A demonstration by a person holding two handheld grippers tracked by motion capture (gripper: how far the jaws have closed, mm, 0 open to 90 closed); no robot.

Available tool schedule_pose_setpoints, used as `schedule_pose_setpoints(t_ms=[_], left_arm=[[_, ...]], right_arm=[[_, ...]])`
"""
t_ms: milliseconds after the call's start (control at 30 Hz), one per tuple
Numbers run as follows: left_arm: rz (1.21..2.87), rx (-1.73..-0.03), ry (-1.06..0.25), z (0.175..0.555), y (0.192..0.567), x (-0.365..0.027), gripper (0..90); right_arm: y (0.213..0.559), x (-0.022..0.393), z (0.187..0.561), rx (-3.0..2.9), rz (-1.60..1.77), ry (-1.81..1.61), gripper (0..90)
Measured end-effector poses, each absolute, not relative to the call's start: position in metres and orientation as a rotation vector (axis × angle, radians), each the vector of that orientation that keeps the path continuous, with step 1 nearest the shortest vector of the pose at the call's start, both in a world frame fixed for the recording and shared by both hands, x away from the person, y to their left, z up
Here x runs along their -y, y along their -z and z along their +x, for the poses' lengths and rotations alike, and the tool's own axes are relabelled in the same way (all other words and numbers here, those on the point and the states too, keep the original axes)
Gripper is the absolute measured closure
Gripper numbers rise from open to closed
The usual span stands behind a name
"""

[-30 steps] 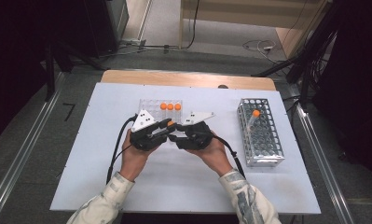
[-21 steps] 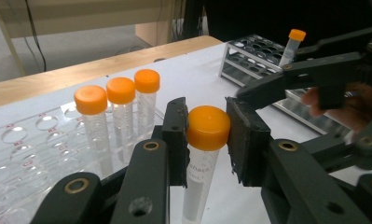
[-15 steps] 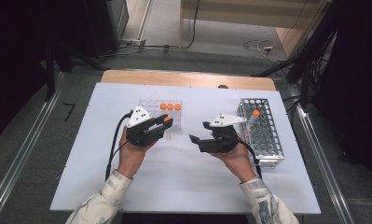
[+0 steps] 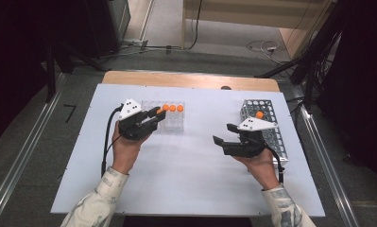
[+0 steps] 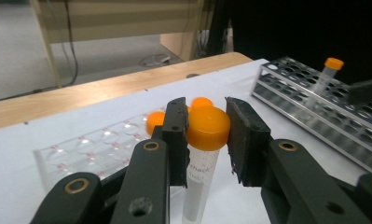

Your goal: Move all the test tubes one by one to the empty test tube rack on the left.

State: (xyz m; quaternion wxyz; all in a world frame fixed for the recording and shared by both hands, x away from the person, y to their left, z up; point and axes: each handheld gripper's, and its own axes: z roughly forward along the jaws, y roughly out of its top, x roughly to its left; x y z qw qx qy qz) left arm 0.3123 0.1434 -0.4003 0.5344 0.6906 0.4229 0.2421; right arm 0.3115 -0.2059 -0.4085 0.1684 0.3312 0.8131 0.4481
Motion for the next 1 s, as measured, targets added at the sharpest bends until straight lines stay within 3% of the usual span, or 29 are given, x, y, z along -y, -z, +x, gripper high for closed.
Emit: schedule_pose_setpoints(t_ms=[433,1000], left_arm=[[1.627,-1.053,-0.648,0.338,0.383,-0.151,70.0],[1.63,-1.089,-0.658,0.362,0.391,-0.149,70.0]], right_arm=[[0.408,0.227,0.31,-2.27,0.981,-1.298,28.4],[0.409,0.235,0.31,-2.257,0.997,-1.304,29.1]])
